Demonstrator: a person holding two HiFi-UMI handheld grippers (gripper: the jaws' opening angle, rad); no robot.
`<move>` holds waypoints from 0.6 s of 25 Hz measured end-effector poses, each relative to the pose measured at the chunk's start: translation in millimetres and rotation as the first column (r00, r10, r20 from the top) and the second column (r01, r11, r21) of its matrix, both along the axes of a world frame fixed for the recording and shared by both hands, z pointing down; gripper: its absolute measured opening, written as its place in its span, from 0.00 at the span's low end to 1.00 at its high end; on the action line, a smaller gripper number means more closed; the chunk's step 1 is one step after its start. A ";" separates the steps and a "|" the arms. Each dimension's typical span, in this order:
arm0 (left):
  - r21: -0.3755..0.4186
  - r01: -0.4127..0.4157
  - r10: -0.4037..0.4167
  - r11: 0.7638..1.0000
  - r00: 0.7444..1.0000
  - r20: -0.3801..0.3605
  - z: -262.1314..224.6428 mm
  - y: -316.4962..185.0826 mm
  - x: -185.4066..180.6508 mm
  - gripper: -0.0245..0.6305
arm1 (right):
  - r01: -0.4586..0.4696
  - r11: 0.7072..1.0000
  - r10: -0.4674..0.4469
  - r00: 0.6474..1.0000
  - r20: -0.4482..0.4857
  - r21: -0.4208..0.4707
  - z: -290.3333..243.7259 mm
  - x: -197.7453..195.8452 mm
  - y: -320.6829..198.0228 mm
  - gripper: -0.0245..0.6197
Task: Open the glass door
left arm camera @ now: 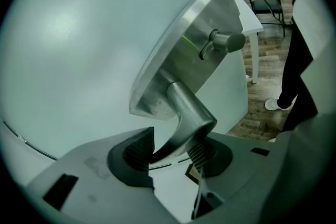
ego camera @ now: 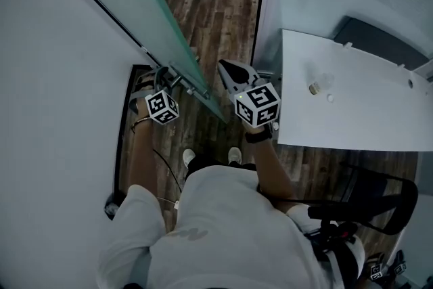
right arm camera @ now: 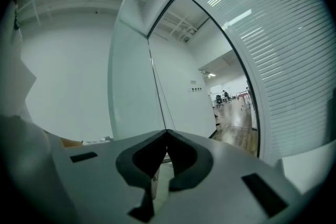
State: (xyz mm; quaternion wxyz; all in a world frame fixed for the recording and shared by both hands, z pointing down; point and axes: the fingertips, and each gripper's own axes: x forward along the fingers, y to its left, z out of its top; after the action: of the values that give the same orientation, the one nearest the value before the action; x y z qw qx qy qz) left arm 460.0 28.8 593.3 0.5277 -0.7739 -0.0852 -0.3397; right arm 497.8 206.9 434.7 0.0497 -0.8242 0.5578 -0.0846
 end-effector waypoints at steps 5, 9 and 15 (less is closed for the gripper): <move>-0.002 -0.023 0.023 1.000 1.000 -0.019 3.4 -12.6 -29.2 0.28 | 0.085 0.996 -0.086 0.996 -0.031 -0.020 2.8 -15.4 -30.4 0.03; 0.001 -0.054 0.054 0.999 0.998 -0.024 7.5 -21.8 -49.6 0.28 | 0.150 0.988 -0.151 0.987 -0.049 -0.026 3.7 -33.6 -59.7 0.03; -0.010 -0.091 0.090 0.996 0.994 -0.065 4.8 -45.0 -92.6 0.30 | 0.315 0.943 -0.327 0.936 -0.127 -0.106 3.8 -94.6 -116.2 0.03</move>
State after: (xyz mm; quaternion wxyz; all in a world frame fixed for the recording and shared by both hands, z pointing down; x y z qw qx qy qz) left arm 367.4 -16.2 598.1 0.5398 -0.7834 -0.1053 -0.2895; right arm 403.3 90.7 438.6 -0.0392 -0.7273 0.6830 -0.0559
